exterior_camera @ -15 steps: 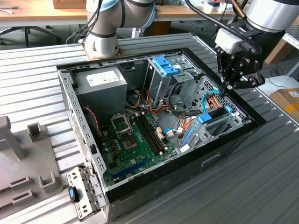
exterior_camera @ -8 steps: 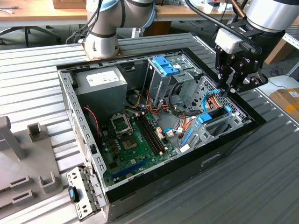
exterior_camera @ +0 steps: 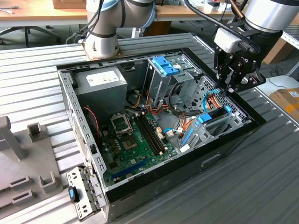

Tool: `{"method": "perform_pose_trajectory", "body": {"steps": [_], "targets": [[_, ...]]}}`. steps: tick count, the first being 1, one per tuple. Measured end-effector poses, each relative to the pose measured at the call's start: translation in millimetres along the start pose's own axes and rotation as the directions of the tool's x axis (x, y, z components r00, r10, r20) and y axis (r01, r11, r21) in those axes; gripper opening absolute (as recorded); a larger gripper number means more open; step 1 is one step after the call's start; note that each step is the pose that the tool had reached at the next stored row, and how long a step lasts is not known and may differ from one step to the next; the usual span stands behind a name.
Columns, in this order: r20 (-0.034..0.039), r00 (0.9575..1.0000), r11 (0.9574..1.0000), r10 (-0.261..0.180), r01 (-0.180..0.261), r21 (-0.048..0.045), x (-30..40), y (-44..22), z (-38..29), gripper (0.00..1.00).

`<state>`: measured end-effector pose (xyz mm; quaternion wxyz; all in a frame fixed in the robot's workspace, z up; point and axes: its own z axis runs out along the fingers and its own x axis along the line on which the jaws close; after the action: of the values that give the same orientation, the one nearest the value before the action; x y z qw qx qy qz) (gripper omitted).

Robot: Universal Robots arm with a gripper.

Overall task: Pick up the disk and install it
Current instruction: 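Insert the second disk wire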

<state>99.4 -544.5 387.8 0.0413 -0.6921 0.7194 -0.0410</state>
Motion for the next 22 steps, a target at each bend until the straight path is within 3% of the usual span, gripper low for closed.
{"method": "perform_pose_trajectory", "body": {"steps": [1, 2, 14, 16, 17, 18, 22], "targets": [[-0.0073, 1.0, 1.0, -0.001, 0.001, -0.0029, -0.4, -4.2, 0.4, 0.36], [-0.01, 0.9999, 1.0, -0.001, 0.001, -0.0031, -0.3, -4.7, 0.7, 0.36], [-0.0115, 0.9999, 1.0, 0.004, -0.004, 0.0047, 0.7, -1.5, -2.6, 0.36], [-0.0148, 0.9998, 0.9999, 0.013, -0.013, 0.0049, 0.7, -1.3, -1.5, 0.36], [-0.0229, 0.9995, 0.9997, 0.023, -0.022, 0.0053, 0.7, -1.2, -0.9, 0.36], [-0.0261, 0.9993, 0.9996, 0.028, -0.028, 0.0055, 0.7, -1.2, -0.8, 0.36], [-0.028, 0.999, 0.9994, 0.034, -0.034, 0.0056, 0.7, -1.2, -0.9, 0.36]]}}
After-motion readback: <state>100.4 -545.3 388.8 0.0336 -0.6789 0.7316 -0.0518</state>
